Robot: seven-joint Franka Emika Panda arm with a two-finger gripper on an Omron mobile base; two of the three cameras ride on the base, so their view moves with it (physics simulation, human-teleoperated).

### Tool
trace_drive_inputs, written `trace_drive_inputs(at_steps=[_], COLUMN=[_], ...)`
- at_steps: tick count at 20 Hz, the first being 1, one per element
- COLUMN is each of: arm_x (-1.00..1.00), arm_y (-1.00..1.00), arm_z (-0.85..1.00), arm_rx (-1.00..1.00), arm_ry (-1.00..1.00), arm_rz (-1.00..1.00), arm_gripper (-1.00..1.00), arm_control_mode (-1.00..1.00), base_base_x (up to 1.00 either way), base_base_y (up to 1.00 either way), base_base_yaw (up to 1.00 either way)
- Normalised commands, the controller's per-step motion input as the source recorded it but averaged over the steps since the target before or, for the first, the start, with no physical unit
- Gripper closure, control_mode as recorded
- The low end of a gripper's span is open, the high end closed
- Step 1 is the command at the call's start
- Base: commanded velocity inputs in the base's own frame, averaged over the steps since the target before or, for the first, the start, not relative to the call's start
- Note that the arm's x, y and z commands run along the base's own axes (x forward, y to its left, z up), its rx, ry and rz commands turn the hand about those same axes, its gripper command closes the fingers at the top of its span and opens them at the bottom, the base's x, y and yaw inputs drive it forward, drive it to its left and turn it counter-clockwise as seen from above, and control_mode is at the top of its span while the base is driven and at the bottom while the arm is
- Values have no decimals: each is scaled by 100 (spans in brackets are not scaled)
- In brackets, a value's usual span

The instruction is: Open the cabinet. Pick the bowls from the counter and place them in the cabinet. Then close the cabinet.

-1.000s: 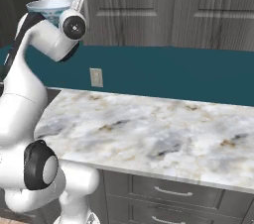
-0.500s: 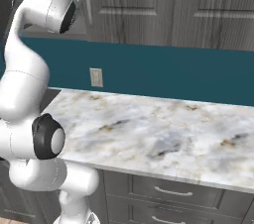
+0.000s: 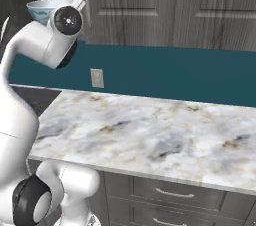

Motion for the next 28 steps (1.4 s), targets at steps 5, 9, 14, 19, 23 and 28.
trace_drive_inputs(at_steps=[5, 9, 14, 19, 23, 28], arm_x=[-100, -100, -100, -85, -41, -47], arm_y=[0, 16, 9, 25, 18, 3], arm_z=[-31, 10, 55, 35, 18, 22], arm_rx=[22, 8, 14, 19, 23, 28], arm_ry=[-25, -13, -13, -2, 10, 23], arm_rz=[0, -4, -16, -16, -1, -1], arm_gripper=[-100, -100, -100, -100, -100, -100], arm_control_mode=[-100, -100, -100, -100, -100, -100], base_base_x=[0, 0, 0, 0, 0, 0], base_base_y=[0, 0, 0, 0, 0, 0], base_base_yaw=[0, 0, 0, 0, 0, 0])
